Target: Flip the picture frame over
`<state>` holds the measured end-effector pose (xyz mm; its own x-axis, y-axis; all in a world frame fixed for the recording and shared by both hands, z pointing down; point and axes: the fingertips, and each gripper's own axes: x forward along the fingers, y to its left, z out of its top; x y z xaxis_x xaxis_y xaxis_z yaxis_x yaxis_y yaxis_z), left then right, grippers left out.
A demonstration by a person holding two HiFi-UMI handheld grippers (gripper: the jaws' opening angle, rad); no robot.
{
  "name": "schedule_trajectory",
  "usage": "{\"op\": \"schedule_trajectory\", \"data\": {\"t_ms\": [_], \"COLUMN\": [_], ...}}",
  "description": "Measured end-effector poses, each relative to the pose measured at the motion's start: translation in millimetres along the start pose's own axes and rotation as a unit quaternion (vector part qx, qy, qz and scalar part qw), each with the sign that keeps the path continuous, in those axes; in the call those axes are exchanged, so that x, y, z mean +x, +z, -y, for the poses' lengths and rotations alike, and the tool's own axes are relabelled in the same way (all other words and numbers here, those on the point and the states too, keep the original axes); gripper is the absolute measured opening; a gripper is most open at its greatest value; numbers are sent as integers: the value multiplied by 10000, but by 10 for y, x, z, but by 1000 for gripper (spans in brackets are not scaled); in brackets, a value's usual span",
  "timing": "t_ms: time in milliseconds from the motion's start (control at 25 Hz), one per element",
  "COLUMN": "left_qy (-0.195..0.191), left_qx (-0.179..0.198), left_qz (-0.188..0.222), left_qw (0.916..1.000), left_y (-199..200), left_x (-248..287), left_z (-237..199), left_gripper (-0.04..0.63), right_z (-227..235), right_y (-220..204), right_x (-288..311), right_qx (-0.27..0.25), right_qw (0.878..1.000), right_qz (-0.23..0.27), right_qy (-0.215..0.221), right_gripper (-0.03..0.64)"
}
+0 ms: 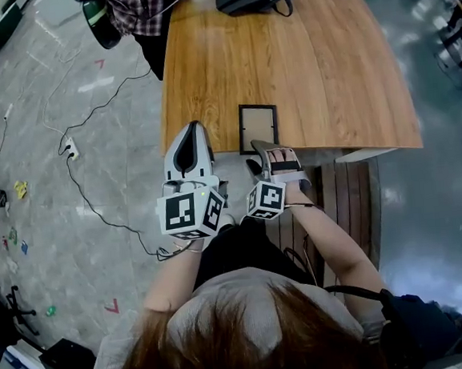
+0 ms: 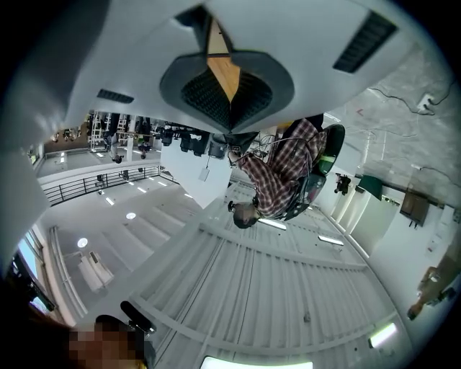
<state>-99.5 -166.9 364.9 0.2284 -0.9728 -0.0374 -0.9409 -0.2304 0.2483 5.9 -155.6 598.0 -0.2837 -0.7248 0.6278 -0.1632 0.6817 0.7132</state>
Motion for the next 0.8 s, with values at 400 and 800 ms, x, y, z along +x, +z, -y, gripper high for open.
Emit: {"op": "schedule_trajectory", "data": {"t_ms": [400,800], "left_qy": [67,-13], "left_qx": [38,92], "left_qz": [-120,-158], "left_qw": [9999,9998], "left_y": [-78,-111], "left_x": [-55,-37], "left_z": [-100,-95], "left_gripper": [8,8], "right_z": [-3,18], "right_y": [-131,-124], "right_x": [345,365], "right_qx": [-931,-893], "right_qw": [9925,9925], "right_qz": [-493,-249], "right_qy": [-624,-797], "right_gripper": [258,215]}}
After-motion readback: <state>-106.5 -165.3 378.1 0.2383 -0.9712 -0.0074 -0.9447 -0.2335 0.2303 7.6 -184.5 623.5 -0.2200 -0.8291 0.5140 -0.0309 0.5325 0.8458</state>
